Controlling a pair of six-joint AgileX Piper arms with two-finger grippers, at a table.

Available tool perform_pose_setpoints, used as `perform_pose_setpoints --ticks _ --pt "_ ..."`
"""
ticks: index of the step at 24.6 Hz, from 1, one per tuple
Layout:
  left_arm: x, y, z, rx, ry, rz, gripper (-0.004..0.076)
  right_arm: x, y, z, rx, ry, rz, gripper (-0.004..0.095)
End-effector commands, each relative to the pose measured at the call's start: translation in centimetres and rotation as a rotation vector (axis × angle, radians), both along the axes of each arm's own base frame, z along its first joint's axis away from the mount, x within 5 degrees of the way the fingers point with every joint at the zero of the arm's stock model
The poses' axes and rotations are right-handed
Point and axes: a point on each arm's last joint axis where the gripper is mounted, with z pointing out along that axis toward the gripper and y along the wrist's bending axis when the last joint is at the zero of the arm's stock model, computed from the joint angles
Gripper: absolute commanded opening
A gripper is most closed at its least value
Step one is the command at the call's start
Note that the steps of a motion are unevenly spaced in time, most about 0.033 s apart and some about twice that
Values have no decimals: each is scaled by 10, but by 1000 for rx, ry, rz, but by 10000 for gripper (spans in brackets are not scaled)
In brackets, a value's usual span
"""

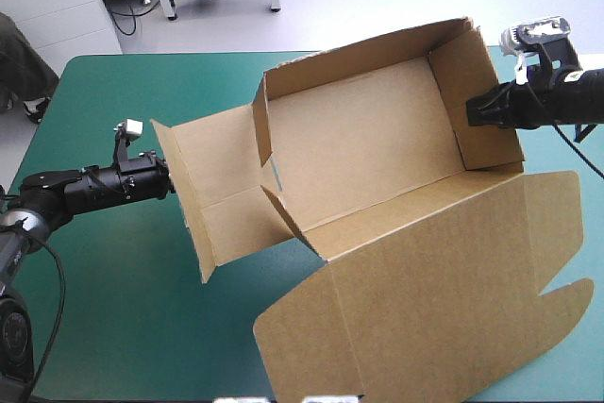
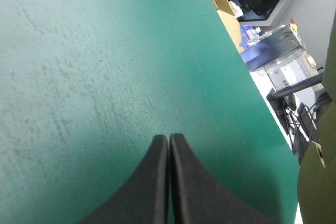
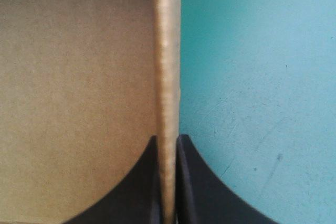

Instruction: Fold the box

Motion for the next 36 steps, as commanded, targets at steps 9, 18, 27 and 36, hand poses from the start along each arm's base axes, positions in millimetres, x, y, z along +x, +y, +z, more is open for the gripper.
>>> perform_pose_setpoints --ticks 9,18,27,36 --pt "-28 -41 50 -127 -152 -197 -6 0 2 16 42 -97 -66 -22" --pt "-56 -46 88 -156 -275 -192 13 8 -1 17 53 -133 -109 -21" --pt "-68 -64 131 -160 -365 -275 207 11 18 19 60 -168 -100 -17" --pt "-68 -64 148 -174 -391 -275 501 13 54 24 29 -258 -115 -17"
